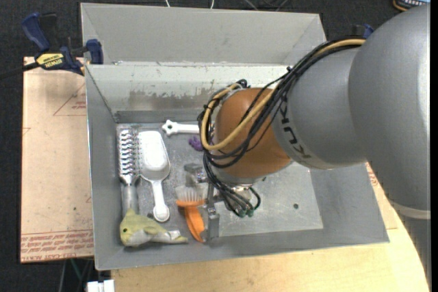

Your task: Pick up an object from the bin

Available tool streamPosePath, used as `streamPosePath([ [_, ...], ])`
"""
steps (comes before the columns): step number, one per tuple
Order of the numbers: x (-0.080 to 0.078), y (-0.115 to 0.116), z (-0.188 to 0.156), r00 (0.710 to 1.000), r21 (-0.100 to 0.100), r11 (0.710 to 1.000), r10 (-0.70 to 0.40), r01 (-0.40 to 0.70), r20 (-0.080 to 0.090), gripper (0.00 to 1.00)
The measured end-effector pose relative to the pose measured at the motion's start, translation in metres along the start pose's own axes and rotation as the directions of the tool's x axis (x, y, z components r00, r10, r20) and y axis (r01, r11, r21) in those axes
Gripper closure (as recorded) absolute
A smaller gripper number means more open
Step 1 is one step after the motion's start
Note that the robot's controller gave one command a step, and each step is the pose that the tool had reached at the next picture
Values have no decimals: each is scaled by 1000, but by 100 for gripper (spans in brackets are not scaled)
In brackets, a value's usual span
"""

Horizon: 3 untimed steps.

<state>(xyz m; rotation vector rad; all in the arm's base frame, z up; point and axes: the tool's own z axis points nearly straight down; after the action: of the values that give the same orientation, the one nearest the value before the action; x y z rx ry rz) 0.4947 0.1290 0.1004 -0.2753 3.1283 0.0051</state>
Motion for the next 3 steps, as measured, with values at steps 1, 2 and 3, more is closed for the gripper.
streamPosePath([
  [1,6,-14,-13,1000,0,1000,-9,9,10,0],
  [2,-8,8,13,1000,-3,1000,13,-13,8,0],
  [3,-19,2,21,998,-6,999,47,-47,36,100],
])
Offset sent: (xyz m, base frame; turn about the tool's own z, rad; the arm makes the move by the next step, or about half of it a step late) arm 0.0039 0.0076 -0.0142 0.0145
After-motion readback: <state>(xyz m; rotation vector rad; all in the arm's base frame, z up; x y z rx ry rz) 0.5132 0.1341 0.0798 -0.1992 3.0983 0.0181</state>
